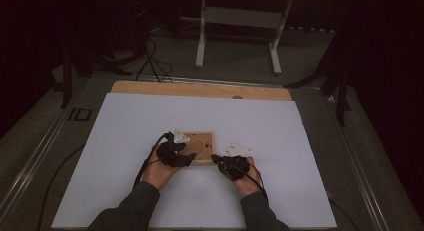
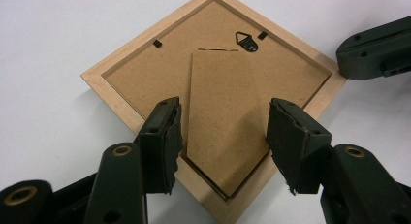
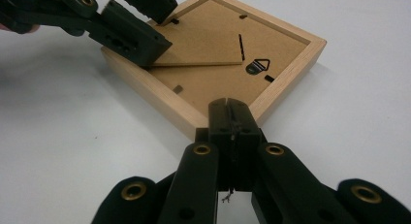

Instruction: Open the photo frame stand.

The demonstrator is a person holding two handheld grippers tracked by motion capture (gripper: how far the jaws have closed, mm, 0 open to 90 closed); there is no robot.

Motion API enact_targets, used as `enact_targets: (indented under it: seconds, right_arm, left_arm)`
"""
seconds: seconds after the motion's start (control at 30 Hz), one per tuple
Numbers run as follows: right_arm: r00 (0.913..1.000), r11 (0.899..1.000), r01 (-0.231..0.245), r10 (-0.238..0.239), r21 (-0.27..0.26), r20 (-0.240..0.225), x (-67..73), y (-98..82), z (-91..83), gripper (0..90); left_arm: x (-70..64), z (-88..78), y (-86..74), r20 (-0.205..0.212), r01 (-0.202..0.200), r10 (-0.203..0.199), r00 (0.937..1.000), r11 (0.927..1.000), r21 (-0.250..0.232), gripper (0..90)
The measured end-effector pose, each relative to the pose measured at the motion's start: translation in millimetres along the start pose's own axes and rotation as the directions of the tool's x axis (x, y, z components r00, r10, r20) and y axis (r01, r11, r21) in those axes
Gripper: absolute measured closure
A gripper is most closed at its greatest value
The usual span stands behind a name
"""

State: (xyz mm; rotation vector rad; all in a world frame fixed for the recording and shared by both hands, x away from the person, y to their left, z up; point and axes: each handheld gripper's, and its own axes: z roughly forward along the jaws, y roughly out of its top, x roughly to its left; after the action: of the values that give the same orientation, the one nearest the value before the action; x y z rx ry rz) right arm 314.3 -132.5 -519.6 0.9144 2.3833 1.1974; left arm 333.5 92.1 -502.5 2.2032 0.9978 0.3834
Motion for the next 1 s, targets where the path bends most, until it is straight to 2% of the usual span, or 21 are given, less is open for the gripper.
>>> enact_targets:
  seconds: [0.4,0.63,1.0]
  right_arm:
    - [1.0000,1.000,-0.003,0.003,-0.002,-0.002,-0.3,-0.3,0.0,89.8]
    - [1.0000,1.000,-0.004,0.004,-0.003,-0.002,-0.4,-0.4,0.0,89.9]
    - [1.0000,1.000,-0.007,0.007,-0.002,-0.006,-0.4,-0.4,0.1,89.8]
  left_arm:
    - [0.0,6.6,5.7,0.010,-0.008,0.007,0.9999,0.9982,0.060,49.0]
    - [-1.9,7.2,12.9,-0.004,-0.023,0.023,0.9997,0.9940,0.107,50.7]
    - [-0.2,-2.2,24.6,-0.001,-0.011,0.011,0.9999,0.9962,0.086,50.7]
